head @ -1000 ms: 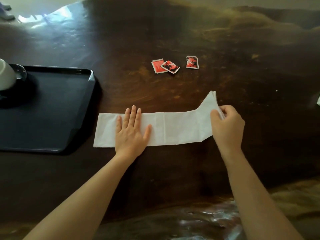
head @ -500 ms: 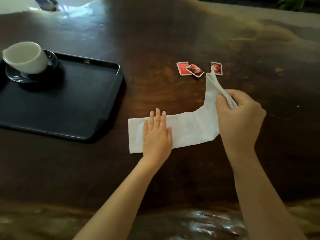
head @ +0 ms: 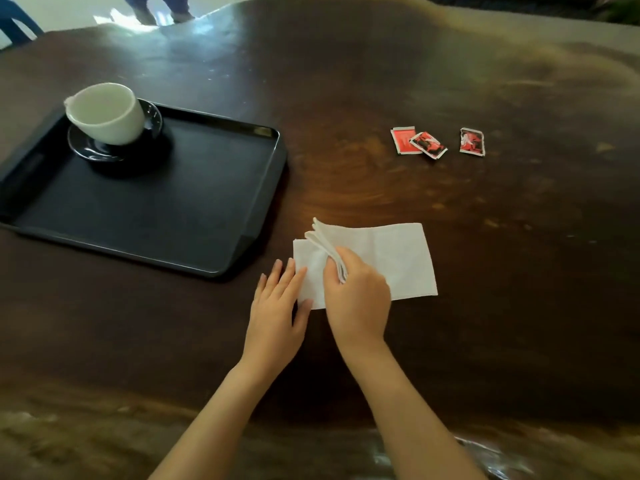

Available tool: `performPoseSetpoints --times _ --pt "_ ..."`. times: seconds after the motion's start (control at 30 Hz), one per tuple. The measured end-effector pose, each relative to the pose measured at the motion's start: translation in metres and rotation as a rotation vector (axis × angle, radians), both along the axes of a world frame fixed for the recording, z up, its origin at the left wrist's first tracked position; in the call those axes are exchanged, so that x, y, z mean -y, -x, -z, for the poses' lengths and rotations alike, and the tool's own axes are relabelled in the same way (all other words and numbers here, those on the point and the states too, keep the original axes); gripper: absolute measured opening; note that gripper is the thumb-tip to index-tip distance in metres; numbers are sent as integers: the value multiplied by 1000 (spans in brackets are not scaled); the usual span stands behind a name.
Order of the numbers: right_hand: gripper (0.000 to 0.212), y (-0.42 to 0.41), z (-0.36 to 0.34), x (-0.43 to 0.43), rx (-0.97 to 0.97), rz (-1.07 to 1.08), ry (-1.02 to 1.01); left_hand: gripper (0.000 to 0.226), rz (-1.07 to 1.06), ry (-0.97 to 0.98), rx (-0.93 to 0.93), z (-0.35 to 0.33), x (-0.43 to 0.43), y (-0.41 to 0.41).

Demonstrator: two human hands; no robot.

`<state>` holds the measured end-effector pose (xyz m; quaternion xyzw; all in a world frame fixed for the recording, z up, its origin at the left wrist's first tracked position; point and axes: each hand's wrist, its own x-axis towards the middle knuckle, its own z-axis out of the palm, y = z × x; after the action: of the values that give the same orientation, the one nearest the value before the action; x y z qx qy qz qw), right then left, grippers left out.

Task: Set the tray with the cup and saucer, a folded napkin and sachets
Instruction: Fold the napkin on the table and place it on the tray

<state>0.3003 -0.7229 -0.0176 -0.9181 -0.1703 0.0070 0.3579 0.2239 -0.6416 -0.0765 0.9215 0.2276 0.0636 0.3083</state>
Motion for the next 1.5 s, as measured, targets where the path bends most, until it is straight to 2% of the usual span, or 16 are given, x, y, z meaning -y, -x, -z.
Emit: performPoseSetpoints --times 0.13,0.37,0.5,0.6,0.67,0.77,0.87,0.93,1.0,1.1,1.33,1.5 --pt "26 9 19 -8 -2 -9 39 53 -49 99 74 -1 -1 0" --pt "27 17 31 -19 4 1 23 54 -60 223 50 -5 -4 -1" --pt "59 24 30 -17 -48 -116 51 50 -80 358 81 -12 -6 0" --pt "60 21 24 -2 -166 -172 -101 52 -147 500 131 -17 -7 2" --pt "53 3 18 14 -117 -127 -208 49 -237 541 154 -20 -6 1" --pt "45 -41 15 33 57 -47 -149 47 -278 354 193 -28 3 -10" --pt "44 -75 22 32 107 -174 129 47 -132 -17 229 -30 17 -43" --pt "48 -80 36 27 162 -394 390 50 -52 -189 94 -25 25 -63" --pt "52 -76 56 30 193 -528 589 52 -39 -292 -107 -8 27 -70" --pt "55 -81 71 41 189 -528 597 53 -68 -333 -218 12 24 -64" --pt "61 -112 74 79 170 -357 664 55 -98 -341 -220 17 25 -66" --pt "62 -119 74 86 116 -343 651 54 -111 -357 -213 19 25 -67"
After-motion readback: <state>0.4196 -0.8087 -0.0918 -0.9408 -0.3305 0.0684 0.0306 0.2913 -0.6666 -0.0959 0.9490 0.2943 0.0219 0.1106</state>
